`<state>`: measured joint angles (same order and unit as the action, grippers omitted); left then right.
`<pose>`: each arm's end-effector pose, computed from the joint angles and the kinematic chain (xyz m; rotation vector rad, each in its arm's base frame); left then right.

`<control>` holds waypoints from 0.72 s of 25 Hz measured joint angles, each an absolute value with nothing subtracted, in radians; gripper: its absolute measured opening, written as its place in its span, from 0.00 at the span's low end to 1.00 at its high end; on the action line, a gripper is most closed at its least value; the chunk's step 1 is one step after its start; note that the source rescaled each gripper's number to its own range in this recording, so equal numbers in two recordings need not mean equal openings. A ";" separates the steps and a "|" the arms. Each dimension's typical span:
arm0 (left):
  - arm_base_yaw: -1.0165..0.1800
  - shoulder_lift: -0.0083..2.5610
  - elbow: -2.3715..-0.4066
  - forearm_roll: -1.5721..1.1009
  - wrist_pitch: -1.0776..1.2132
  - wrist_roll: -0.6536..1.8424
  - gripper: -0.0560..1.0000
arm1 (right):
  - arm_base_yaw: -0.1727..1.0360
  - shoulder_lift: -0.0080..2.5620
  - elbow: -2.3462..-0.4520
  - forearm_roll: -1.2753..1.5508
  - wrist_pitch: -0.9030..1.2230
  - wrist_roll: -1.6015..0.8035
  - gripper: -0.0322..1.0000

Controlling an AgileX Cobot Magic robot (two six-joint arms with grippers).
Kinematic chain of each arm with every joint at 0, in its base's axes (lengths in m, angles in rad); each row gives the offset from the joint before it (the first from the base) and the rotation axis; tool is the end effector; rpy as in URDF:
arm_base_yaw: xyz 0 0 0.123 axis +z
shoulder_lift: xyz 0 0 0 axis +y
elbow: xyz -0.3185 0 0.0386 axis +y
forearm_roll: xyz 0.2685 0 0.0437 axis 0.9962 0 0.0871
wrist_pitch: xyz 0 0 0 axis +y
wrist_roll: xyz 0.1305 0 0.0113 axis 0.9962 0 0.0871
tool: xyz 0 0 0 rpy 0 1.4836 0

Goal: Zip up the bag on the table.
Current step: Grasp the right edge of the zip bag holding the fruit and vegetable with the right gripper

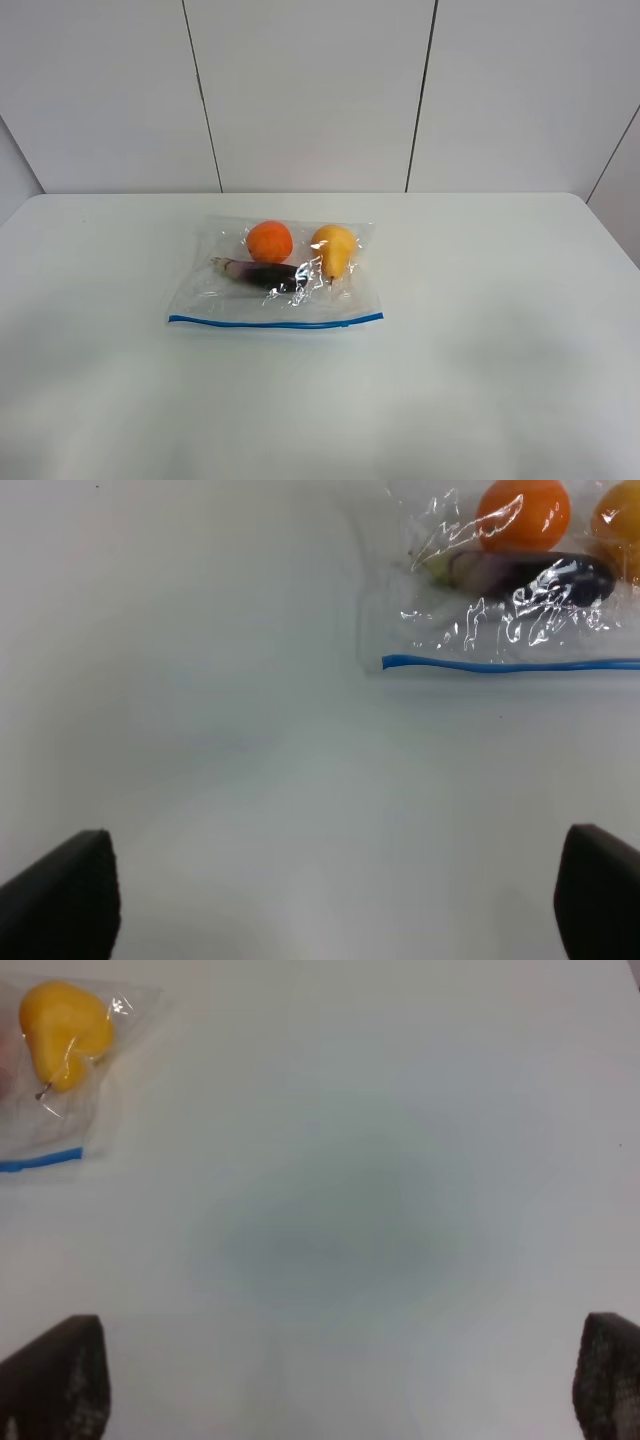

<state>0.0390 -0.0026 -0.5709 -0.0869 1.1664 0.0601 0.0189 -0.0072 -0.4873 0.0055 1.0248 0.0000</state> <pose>-0.0021 -0.0105 0.2800 0.0353 2.0734 -0.0431 0.0151 0.0009 0.2689 -0.0191 2.0138 0.0186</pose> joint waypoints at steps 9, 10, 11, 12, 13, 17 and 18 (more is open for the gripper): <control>0.039 -0.003 -0.571 -0.087 1.166 0.060 1.00 | 0.019 -0.006 -0.487 0.006 1.025 0.000 1.00; 0.039 -0.003 -0.571 -0.087 1.166 0.060 1.00 | 0.019 0.004 -0.494 0.012 1.026 0.000 1.00; 0.039 -0.003 -0.571 -0.087 1.166 0.060 1.00 | 0.019 0.029 -0.506 0.023 1.026 0.000 1.00; 0.039 -0.003 -0.571 -0.087 1.166 0.060 1.00 | 0.019 0.071 -0.526 0.035 1.026 0.000 1.00; 0.039 -0.003 -0.571 -0.087 1.166 0.060 1.00 | 0.019 0.125 -0.553 0.049 1.026 0.000 1.00; 0.039 -0.003 -0.571 -0.087 1.166 0.060 1.00 | 0.019 0.392 -0.670 0.078 1.022 0.000 1.00; 0.039 -0.003 -0.571 -0.087 1.166 0.060 1.00 | 0.019 0.471 -0.701 0.082 1.018 0.000 1.00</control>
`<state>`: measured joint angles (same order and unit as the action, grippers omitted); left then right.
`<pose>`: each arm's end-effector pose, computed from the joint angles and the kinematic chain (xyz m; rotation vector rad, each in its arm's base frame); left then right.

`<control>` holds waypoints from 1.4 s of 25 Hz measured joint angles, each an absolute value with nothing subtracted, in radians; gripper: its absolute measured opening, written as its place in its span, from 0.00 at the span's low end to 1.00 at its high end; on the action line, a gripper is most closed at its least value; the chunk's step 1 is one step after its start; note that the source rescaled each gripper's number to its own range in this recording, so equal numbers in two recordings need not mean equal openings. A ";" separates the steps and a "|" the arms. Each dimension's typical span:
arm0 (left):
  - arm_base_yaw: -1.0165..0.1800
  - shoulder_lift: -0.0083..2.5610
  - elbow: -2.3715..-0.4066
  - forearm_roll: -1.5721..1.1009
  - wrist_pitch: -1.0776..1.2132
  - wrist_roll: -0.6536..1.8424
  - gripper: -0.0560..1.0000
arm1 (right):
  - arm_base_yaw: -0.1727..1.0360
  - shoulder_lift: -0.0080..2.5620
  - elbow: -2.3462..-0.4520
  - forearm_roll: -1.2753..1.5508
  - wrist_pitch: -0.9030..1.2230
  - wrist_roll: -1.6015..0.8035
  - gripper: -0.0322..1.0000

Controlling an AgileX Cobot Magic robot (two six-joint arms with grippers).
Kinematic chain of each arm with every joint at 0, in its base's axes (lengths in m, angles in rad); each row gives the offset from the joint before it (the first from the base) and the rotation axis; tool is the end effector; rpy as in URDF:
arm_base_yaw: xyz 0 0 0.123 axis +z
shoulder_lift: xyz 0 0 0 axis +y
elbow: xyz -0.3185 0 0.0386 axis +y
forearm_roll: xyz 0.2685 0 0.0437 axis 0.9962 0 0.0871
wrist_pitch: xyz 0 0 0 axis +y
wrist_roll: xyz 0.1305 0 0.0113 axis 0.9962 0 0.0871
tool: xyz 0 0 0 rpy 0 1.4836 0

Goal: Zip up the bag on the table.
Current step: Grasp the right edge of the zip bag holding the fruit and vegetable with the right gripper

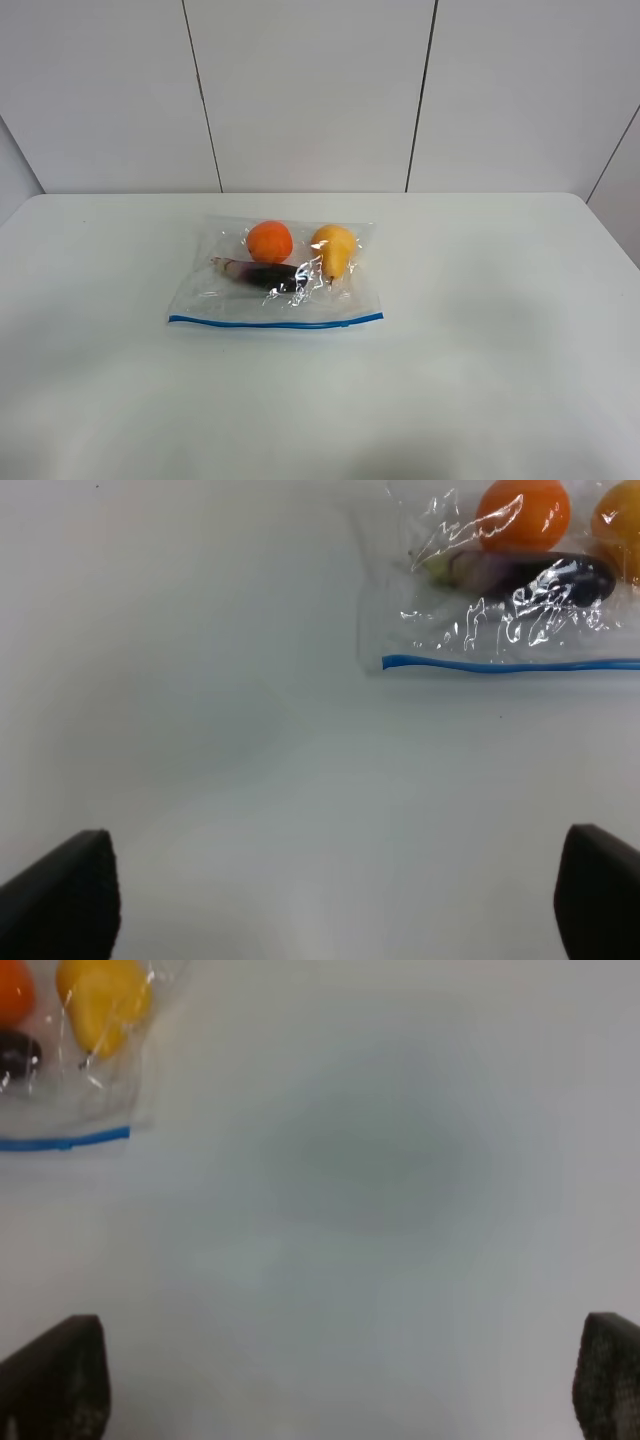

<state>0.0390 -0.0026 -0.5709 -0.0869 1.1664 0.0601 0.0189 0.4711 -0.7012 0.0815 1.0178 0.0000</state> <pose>-0.0021 -0.0105 0.2800 0.0353 2.0734 -0.0431 0.0849 0.0107 0.3216 -0.0095 2.2702 0.1113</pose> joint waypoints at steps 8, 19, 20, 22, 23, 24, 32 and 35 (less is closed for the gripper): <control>0.039 -0.003 -0.571 -0.087 1.166 0.060 1.00 | 0.019 1.064 -0.939 0.186 0.959 -0.024 1.00; 0.039 -0.003 -0.571 -0.087 1.166 0.060 1.00 | 0.019 1.667 -1.096 0.752 0.942 -0.409 1.00; 0.039 -0.003 -0.571 -0.087 1.166 0.060 1.00 | 0.019 1.706 -1.097 0.793 0.941 -0.442 1.00; 0.039 -0.003 -0.571 -0.087 1.166 0.060 1.00 | 0.019 1.772 -1.097 0.857 0.938 -0.500 1.00; 0.039 -0.003 -0.571 -0.087 1.166 0.060 1.00 | 0.019 1.808 -1.097 0.881 0.937 -0.522 1.00; 0.039 -0.003 -0.571 -0.087 1.166 0.060 1.00 | 0.019 1.836 -1.097 0.910 0.934 -0.549 1.00; 0.039 -0.003 -0.571 -0.087 1.165 0.060 1.00 | 0.023 2.052 -1.107 1.111 0.891 -0.745 0.90; 0.039 -0.003 -0.571 -0.087 1.165 0.060 1.00 | 0.059 2.101 -1.116 1.125 0.884 -0.786 0.90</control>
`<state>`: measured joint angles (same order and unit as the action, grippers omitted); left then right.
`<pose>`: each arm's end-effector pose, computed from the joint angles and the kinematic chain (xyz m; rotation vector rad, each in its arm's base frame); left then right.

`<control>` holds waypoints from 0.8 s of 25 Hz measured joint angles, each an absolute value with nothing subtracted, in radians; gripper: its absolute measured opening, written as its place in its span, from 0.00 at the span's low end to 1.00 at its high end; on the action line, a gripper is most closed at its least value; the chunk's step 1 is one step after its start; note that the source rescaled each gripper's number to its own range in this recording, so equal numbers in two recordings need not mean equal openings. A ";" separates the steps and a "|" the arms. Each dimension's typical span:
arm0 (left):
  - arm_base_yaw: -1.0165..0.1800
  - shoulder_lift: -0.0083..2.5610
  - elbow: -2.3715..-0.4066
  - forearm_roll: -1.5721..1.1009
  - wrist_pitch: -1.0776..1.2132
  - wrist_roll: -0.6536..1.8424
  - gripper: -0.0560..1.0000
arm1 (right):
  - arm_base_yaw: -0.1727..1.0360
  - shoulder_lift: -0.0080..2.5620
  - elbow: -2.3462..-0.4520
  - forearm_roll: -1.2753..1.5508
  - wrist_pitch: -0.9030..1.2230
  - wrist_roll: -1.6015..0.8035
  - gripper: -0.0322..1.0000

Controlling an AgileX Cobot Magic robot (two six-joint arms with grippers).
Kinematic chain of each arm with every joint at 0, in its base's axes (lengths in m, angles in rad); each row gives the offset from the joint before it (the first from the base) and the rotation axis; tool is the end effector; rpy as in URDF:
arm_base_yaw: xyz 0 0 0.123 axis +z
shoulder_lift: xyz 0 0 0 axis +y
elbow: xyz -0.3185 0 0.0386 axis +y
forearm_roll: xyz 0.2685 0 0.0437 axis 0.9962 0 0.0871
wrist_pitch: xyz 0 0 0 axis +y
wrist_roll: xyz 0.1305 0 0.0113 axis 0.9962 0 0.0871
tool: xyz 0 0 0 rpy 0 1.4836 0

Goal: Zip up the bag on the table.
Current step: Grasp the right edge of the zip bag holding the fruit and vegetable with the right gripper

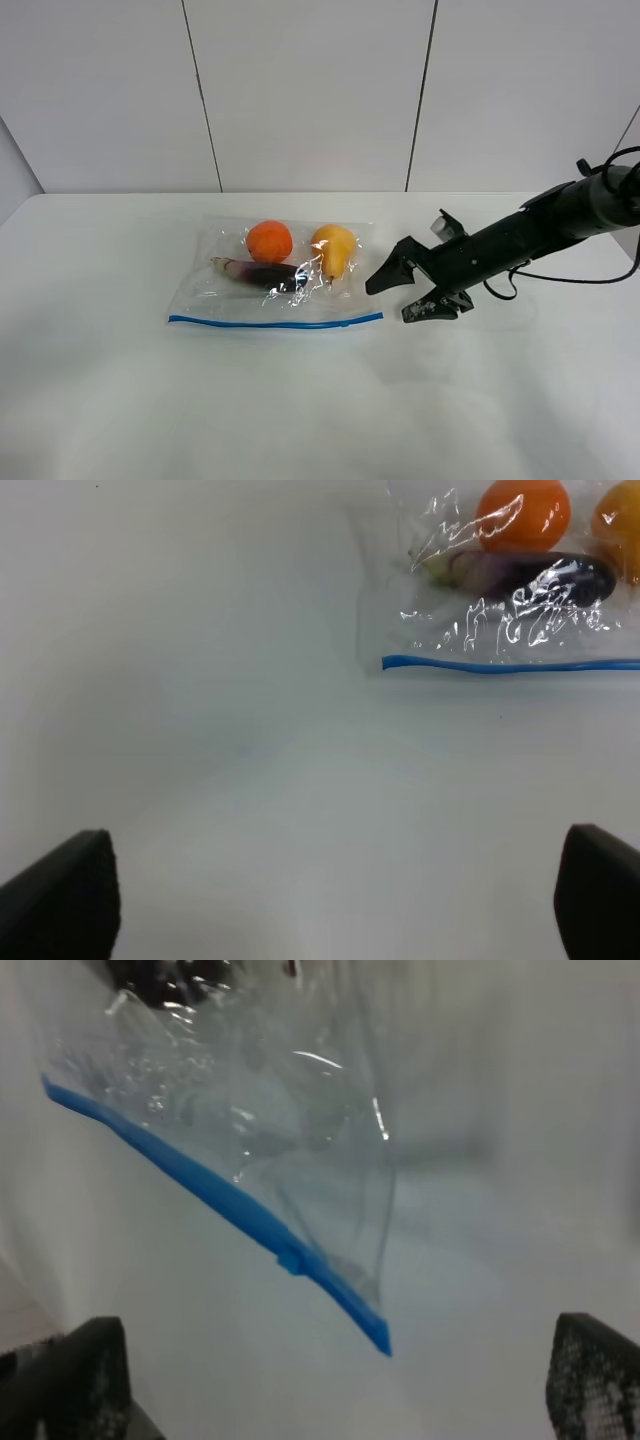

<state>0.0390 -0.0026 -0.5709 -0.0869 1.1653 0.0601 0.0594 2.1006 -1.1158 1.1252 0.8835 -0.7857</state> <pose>-0.0020 -0.0105 0.2801 0.0352 2.0723 -0.0431 0.3907 0.1148 0.0867 0.0044 2.8107 1.1621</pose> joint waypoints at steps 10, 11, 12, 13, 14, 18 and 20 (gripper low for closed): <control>0.039 -0.003 -0.571 -0.087 1.165 0.060 1.00 | 0.116 2.156 -1.180 1.134 0.839 -0.814 0.71; 0.039 -0.003 -0.571 -0.087 1.165 0.060 1.00 | 0.116 2.156 -1.180 1.134 0.841 -0.814 0.66; 0.039 -0.003 -0.571 -0.087 1.165 0.060 1.00 | 0.116 2.157 -1.180 1.133 0.844 -0.814 0.63; 0.039 -0.003 -0.571 -0.087 1.165 0.060 1.00 | 0.116 2.157 -1.180 1.131 0.849 -0.814 0.61; 0.039 -0.003 -0.571 -0.087 1.165 0.060 1.00 | 0.116 2.157 -1.180 1.129 0.855 -0.814 0.60; 0.039 -0.003 -0.571 -0.087 1.165 0.060 1.00 | 0.116 2.157 -1.180 1.107 0.860 -0.812 0.59; 0.039 -0.003 -0.571 -0.087 1.165 0.060 1.00 | 0.116 2.157 -1.180 1.107 0.860 -0.812 0.59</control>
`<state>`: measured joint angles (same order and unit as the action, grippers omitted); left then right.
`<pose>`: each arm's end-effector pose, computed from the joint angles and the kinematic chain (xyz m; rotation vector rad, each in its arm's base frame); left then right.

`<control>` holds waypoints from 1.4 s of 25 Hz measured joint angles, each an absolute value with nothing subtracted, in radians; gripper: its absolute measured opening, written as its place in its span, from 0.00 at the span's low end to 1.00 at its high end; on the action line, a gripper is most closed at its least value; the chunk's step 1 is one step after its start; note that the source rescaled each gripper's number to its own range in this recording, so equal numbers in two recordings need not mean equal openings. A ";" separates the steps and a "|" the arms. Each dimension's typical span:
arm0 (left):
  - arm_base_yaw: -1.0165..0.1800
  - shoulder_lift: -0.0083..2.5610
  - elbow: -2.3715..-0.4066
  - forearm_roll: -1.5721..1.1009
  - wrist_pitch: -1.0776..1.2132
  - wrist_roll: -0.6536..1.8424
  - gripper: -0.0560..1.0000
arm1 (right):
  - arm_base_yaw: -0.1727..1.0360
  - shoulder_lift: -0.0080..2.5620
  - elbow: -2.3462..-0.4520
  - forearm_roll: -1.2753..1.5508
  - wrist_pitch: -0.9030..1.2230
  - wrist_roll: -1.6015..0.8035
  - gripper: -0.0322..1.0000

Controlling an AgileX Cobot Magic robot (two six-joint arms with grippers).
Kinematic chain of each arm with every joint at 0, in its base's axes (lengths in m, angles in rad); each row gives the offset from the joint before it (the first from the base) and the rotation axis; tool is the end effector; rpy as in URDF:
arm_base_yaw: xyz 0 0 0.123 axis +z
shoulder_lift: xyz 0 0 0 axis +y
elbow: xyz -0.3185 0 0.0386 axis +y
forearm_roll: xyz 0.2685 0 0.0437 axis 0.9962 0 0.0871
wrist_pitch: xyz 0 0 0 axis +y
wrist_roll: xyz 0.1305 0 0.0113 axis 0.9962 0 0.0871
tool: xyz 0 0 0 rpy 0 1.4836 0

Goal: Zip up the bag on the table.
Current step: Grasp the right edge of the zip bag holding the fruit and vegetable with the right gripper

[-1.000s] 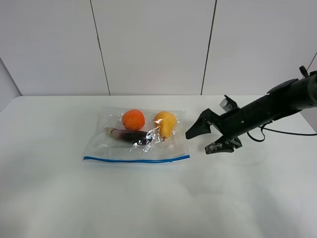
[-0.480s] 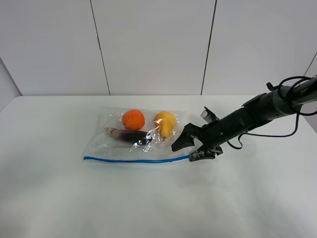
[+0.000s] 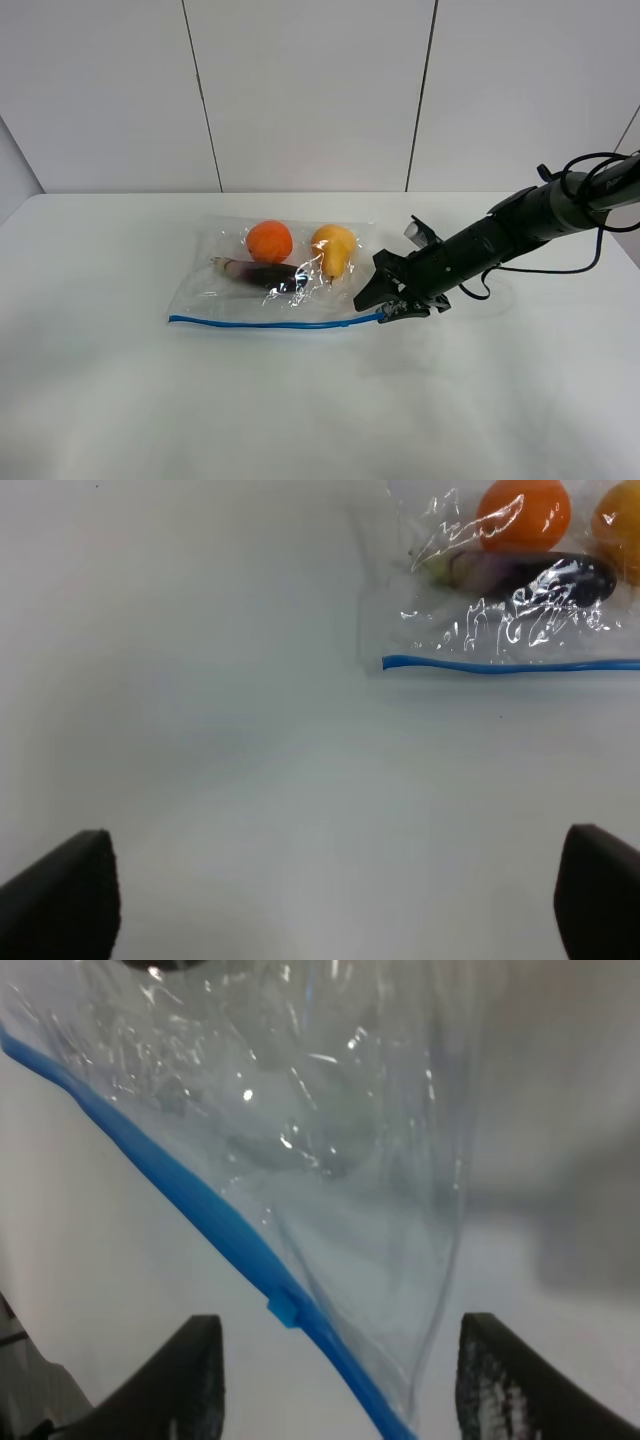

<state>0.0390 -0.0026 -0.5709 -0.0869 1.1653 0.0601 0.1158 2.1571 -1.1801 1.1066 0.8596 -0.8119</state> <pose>-0.0020 -0.0105 0.2801 0.0352 2.0723 -0.0431 0.4010 0.1360 0.0745 -0.1271 2.8159 1.1240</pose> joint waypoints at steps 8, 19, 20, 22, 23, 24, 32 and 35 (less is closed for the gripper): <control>0.039 -0.003 -0.571 -0.087 1.165 0.060 1.00 | 0.116 2.157 -1.180 1.105 0.857 -0.812 0.59; 0.039 -0.003 -0.571 -0.087 1.165 0.060 1.00 | 0.116 2.157 -1.181 1.106 0.855 -0.820 0.59; 0.039 -0.003 -0.571 -0.087 1.165 0.060 1.00 | 0.116 2.158 -1.181 1.108 0.859 -0.820 0.59; 0.039 -0.003 -0.571 -0.087 1.165 0.060 1.00 | 0.116 2.163 -1.181 1.108 0.879 -0.823 0.59; 0.039 -0.003 -0.571 -0.087 1.165 0.060 1.00 | 0.116 2.169 -1.181 1.108 0.893 -0.823 0.59; 0.039 -0.003 -0.571 -0.087 1.165 0.060 1.00 | 0.116 2.179 -1.181 1.108 0.913 -0.823 0.59; 0.039 -0.003 -0.571 -0.087 1.166 0.060 1.00 | 0.121 2.199 -1.181 1.140 0.906 -0.824 0.57; 0.039 -0.003 -0.571 -0.087 1.166 0.060 1.00 | 0.121 2.199 -1.181 1.144 0.906 -0.827 0.46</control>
<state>0.0390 -0.0026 -0.5709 -0.0869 1.1663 0.0601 0.1210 2.1990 -1.1813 1.1443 0.9063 -0.8268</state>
